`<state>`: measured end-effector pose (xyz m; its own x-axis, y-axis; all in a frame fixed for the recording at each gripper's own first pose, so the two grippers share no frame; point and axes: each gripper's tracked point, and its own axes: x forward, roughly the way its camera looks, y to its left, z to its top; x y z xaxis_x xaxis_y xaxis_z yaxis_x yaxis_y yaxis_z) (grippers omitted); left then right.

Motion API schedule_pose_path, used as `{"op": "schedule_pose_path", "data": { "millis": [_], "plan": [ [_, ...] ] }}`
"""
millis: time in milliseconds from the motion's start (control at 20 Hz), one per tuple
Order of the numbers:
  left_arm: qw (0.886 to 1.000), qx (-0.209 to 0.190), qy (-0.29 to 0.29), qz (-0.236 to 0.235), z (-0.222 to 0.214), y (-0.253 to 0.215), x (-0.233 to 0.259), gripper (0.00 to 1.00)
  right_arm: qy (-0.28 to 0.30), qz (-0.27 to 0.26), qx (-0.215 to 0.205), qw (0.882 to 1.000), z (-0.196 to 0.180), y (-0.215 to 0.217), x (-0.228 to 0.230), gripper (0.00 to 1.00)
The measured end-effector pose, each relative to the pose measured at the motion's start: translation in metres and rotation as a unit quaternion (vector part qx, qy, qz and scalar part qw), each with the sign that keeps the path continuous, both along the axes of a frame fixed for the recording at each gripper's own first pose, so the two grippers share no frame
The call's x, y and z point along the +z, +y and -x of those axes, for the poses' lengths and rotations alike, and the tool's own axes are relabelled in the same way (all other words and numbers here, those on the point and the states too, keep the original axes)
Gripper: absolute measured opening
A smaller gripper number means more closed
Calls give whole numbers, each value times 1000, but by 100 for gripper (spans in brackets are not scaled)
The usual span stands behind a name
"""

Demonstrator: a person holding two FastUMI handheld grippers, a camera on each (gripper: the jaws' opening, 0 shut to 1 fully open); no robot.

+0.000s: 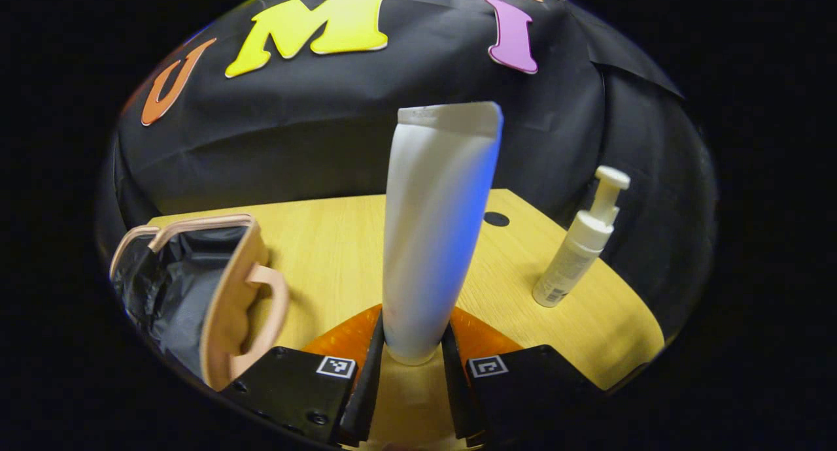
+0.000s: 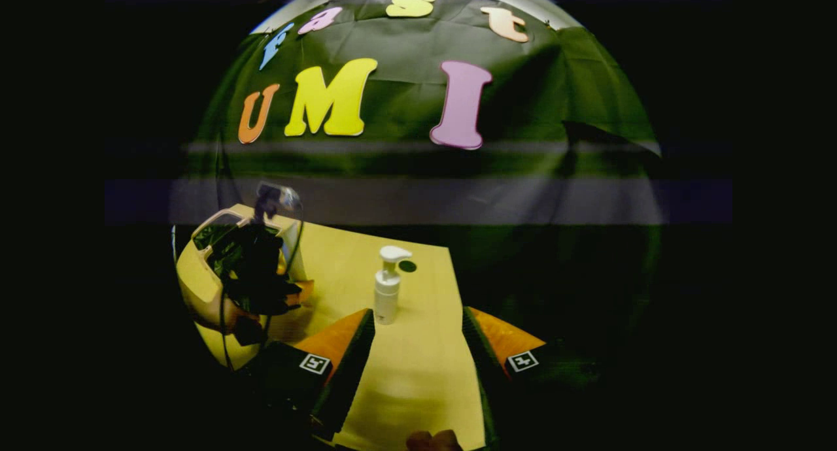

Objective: First open the suitcase, pack the skin care products into it, and then close the suitcase.

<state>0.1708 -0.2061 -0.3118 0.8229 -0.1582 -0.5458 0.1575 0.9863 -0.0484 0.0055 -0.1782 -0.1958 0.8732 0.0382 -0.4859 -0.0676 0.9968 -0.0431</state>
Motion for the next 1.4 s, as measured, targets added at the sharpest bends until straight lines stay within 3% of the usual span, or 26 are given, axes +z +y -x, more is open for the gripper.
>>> {"op": "schedule_pose_path", "data": {
  "millis": [200, 350, 750, 1050, 1400],
  "plan": [
    [1000, -3, -13, -20, 43, 29, 61, 48, 24, -50, 15, 998, -38, 30, -58, 80],
    [999, 13, -25, -39, 65, 54, 92, 48, 38, -56, 9, 998, -69, 32, -91, 81],
    [990, 137, -33, -22, 104, 120, 146, 48, 51, -91, -18, 994, -128, 41, -149, 80],
    [980, 199, -18, -18, 136, 166, 149, 48, 52, -78, -31, 995, -144, 47, -165, 57],
    [983, 179, -23, -34, 135, 207, 150, 48, 55, -65, -26, 996, -137, 52, -145, 49]
  ]
}}
